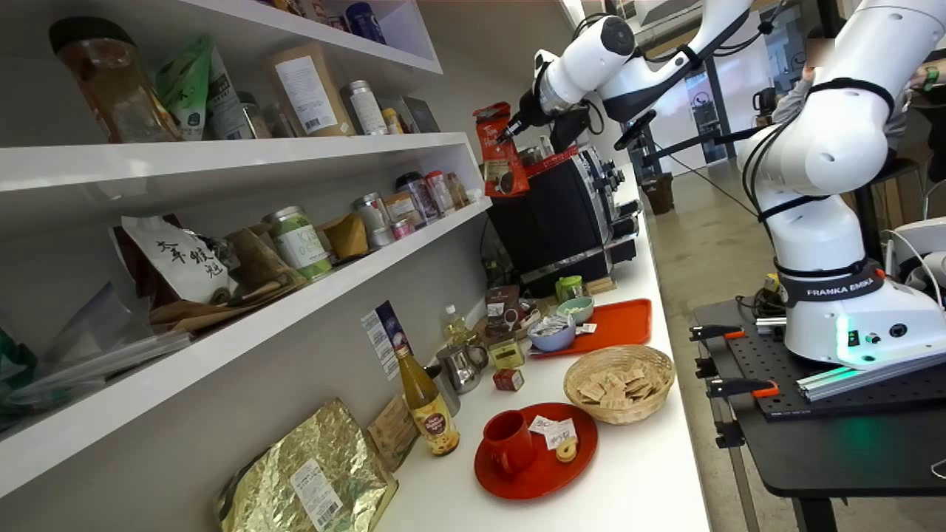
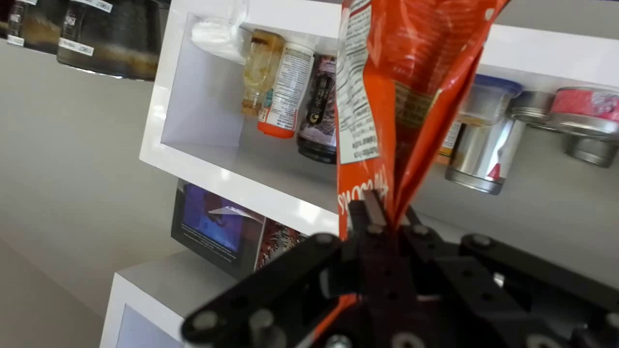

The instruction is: Put the orange packet on the shelf

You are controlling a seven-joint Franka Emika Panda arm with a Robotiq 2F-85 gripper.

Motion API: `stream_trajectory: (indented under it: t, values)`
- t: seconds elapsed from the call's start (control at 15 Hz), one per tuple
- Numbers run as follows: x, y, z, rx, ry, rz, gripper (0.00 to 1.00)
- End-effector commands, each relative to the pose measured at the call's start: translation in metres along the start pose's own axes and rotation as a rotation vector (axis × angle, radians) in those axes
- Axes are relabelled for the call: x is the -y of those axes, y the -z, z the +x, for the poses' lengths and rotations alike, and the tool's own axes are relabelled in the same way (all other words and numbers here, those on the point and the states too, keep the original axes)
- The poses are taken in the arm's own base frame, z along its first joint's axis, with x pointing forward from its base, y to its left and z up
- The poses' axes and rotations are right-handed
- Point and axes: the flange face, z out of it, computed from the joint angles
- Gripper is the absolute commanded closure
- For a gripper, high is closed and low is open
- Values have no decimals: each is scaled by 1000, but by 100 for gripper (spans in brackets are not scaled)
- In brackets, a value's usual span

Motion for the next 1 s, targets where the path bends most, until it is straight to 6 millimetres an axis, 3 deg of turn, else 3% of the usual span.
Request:
stream_trajectory:
  t: [0.0, 0.2, 0.4, 0.67, 0.73, 0.93]
  values:
    - [-13, -62, 45, 31, 11, 11, 99]
    - [-22, -110, 66, 76, 1, -1, 99]
    - [-10, -156, 81, 113, 6, -6, 99]
    - [6, -203, 88, 159, -14, -15, 99]
    - [8, -219, 82, 182, -33, -8, 99]
    - [16, -238, 93, 202, -34, -22, 99]
